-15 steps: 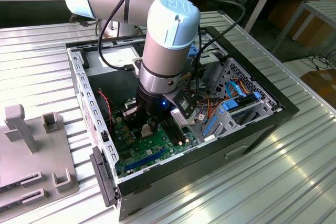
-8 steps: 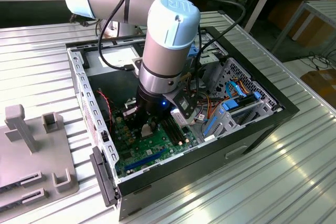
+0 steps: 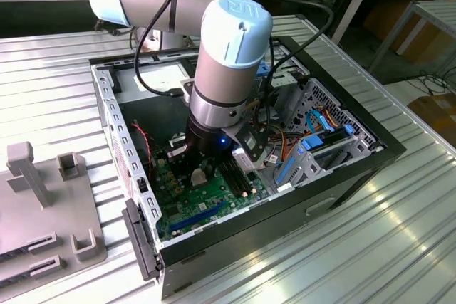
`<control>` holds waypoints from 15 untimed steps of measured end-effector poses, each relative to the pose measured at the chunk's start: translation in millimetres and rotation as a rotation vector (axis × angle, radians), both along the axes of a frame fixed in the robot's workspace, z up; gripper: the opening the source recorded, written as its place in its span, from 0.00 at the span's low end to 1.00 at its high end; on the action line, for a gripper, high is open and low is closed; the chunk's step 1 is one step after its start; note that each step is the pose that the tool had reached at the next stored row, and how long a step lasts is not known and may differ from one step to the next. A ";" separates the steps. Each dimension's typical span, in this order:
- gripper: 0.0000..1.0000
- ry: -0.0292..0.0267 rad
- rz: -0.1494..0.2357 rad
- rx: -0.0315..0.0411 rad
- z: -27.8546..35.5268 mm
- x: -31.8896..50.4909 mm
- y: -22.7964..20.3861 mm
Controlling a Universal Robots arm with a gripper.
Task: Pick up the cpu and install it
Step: 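Place the cpu into insertion slot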
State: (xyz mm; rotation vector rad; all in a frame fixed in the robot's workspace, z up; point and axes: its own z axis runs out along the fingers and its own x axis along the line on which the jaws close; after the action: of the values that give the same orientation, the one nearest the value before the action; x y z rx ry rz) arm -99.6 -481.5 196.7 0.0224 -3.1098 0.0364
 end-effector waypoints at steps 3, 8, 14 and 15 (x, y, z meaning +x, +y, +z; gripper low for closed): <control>0.54 -0.0003 0.000 0.0005 0.7 0.1 0.1; 0.54 -0.0013 0.000 0.0001 11.9 0.1 0.0; 0.54 -0.0044 0.000 0.0001 25.2 0.0 0.0; 0.54 -0.0045 0.000 0.0002 25.2 0.0 0.1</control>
State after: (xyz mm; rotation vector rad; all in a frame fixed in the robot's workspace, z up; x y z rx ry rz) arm -99.5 -481.5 221.9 0.0223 -3.1143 0.0362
